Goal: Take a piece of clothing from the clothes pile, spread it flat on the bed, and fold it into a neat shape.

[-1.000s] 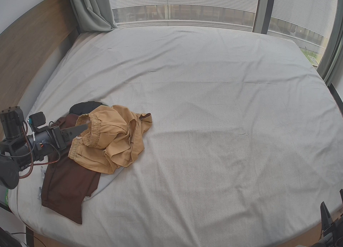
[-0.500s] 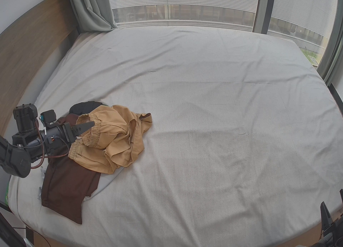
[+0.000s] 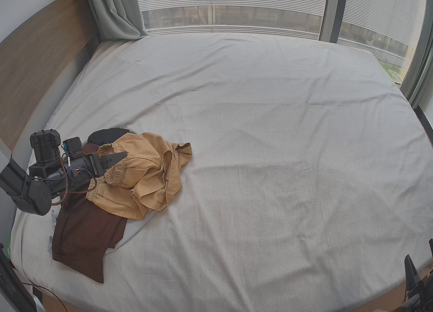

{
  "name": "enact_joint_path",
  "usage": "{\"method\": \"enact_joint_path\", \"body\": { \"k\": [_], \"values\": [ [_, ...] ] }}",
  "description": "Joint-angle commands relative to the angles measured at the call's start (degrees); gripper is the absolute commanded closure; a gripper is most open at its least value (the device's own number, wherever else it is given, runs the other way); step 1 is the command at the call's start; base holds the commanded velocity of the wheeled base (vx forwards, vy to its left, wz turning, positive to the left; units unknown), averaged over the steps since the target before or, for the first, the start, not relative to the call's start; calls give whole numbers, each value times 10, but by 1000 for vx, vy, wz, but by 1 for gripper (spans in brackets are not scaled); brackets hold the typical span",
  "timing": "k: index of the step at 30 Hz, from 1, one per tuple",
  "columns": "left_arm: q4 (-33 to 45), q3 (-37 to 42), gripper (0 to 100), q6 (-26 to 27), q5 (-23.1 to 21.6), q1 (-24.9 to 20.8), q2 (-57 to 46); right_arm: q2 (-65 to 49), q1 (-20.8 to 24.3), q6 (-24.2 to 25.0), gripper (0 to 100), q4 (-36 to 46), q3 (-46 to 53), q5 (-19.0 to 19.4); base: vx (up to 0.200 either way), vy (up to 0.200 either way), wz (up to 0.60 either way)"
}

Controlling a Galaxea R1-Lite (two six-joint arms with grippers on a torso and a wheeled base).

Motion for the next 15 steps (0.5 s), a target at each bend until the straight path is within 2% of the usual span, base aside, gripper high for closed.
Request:
{"method": "enact_joint_path", "body": {
  "k": [1,15],
  "values": [
    [-1,-10,0,1,0,0,21,-5,-1,0,0,0,10,0,0,0,0],
    [1,-52,0,-3,-11,-20,62,-5,-1,-1,0,0,10,0,0,0,0]
  ]
}}
